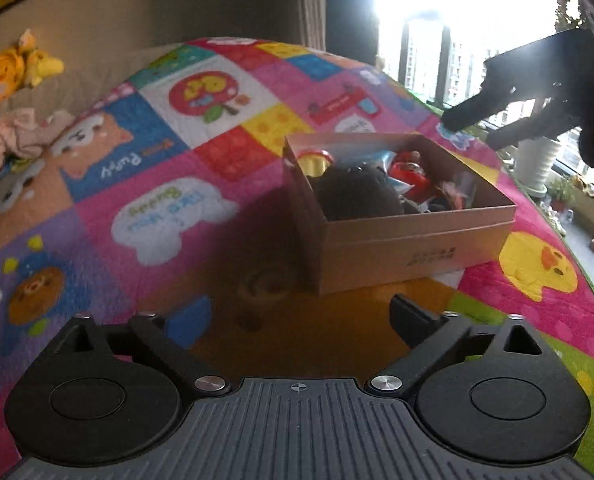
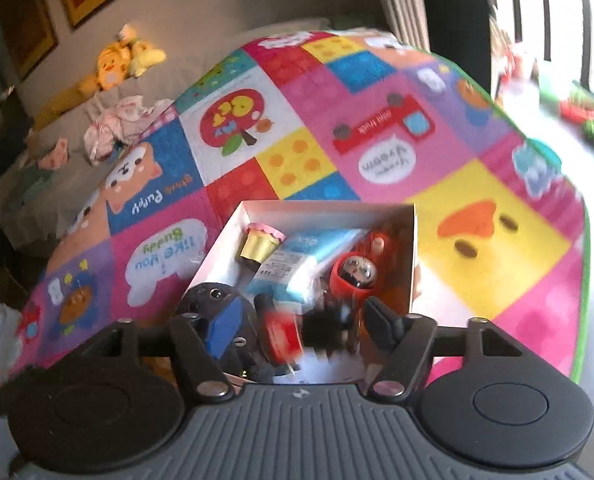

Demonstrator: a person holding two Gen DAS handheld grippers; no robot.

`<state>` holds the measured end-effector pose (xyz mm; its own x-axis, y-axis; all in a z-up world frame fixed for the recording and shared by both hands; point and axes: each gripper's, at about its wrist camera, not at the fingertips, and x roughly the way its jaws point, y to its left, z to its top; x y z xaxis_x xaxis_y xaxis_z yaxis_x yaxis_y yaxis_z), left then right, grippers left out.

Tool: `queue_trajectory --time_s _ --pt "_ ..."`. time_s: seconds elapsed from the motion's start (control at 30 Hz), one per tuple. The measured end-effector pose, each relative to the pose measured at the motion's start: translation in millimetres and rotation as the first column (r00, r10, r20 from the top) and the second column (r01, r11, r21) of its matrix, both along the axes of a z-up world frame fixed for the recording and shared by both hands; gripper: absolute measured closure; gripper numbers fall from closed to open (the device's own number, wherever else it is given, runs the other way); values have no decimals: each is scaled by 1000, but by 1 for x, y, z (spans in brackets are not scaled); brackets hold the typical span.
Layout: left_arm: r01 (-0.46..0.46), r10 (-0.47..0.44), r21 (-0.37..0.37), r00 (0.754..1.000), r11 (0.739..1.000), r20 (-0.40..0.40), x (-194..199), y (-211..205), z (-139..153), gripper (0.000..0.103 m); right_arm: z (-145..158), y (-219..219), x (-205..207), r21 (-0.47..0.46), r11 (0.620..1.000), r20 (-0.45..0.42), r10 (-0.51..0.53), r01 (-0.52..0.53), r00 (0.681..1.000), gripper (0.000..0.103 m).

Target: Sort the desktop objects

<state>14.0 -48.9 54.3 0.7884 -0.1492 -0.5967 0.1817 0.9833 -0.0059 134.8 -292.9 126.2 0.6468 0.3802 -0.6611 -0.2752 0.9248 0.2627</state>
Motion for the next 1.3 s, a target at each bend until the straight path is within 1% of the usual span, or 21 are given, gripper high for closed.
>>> queue_trajectory --time_s 0.07,0.13,0.2,0.23,0.3,0.37,0.43,0.5,0.6,0.67,0.7,0.77,0.83,0.97,1.13,1.3 --pt "4 -4 -4 1000 1000 -5 3 -3 0 0 4 -6 -11 11 1000 32 -19 19 999 16" --pt "10 -10 -10 1000 1000 -9 -1 -6 -1 0 8 -10 -21 16 999 58 -29 28 998 12" --pt "7 -7 -12 1000 1000 -11 0 -10 -3 0 9 -14 -33 16 999 85 -46 44 995 2" --pt "0 -1 -11 1000 1000 -9 -1 -11 -4 0 7 -15 -42 16 998 102 -57 55 993 0" --pt "-16 17 -5 1000 1000 5 0 -13 -8 0 -2 -14 -62 8 998 119 -62 62 991 0" --pt "-18 18 -13 1000 1000 7 0 -13 -15 0 -17 -11 -80 -6 998 116 -56 57 992 0" --pt "-14 14 -30 1000 999 -16 1 -13 -21 0 -37 -4 -95 -23 997 99 -66 69 993 0" --pt "-31 30 -20 999 999 -22 2 -15 -29 0 -60 3 -106 -45 995 70 -86 89 994 0" --pt "-81 82 38 996 996 -27 8 -18 -40 0 -91 14 -106 -103 987 22 -124 126 992 0" --pt "-104 106 49 993 993 -53 16 -19 -47 0 -103 18 -99 -132 981 3 -143 142 990 0" --pt "-113 114 41 992 993 -48 18 -18 -48 0 -108 20 -96 -151 977 6 -150 149 989 0" --pt "-130 132 41 990 991 -50 23 -18 -49 0 -111 26 -89 -211 962 49 -167 174 985 0" --pt "-140 142 31 988 990 -55 29 -17 -50 0 -116 31 -81 -262 945 62 -185 195 981 0" --pt "-148 149 32 987 989 -53 31 -18 -50 0 -117 31 -72 -242 947 69 -198 210 978 0" --pt "-148 149 32 987 989 -54 32 -18 -50 0 -122 31 -82 -227 945 126 -210 234 970 0" --pt "-147 149 29 987 989 -55 31 -18 -50 0 -122 30 -82 -223 946 131 -210 235 969 0"
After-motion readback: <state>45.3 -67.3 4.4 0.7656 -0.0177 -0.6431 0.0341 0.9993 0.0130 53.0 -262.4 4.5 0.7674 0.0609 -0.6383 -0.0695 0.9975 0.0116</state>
